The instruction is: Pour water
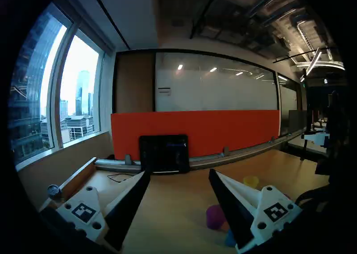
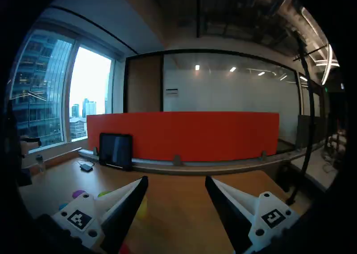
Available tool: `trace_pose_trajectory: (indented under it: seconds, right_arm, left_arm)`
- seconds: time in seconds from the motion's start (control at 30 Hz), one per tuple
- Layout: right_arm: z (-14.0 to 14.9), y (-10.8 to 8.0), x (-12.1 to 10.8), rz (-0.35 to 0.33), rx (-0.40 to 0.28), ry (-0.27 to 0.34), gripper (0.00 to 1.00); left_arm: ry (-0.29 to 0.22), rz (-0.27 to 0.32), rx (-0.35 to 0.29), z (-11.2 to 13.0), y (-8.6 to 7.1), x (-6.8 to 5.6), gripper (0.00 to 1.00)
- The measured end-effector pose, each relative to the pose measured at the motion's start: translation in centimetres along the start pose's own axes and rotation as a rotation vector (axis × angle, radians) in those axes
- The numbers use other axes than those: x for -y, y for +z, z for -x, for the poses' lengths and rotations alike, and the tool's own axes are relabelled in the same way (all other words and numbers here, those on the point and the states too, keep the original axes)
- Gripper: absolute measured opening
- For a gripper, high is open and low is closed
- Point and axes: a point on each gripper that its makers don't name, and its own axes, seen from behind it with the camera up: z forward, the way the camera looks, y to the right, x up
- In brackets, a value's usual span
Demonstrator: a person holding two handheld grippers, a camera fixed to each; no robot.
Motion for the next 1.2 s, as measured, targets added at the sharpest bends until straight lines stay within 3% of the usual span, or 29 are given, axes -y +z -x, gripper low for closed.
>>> trace_pose_trajectory:
  seconds: [0.3,0.63,0.87,1.2]
  right_arm:
    - [-2.5,0.1,0.5,-0.035,-0.024,0.014,0.99]
    - [-3.1,-0.8,3.5,-0.196,-0.008,-0.018,0.99]
    - [-3.5,-1.2,5.7,-0.309,0.005,-0.021,0.99]
    - [-3.7,-1.1,7.1,-0.391,0.015,-0.027,0.99]
  left_arm:
    - [-0.026,0.064,-0.011,-2.5,0.5,-1.1,0.98]
    - [-0.017,0.172,0.007,-1.8,0.4,-2.7,0.98]
    - [-0.014,0.27,0.025,-1.3,0.2,-4.5,0.98]
    - [-0.005,0.371,0.055,0.2,0.3,-6.3,0.98]
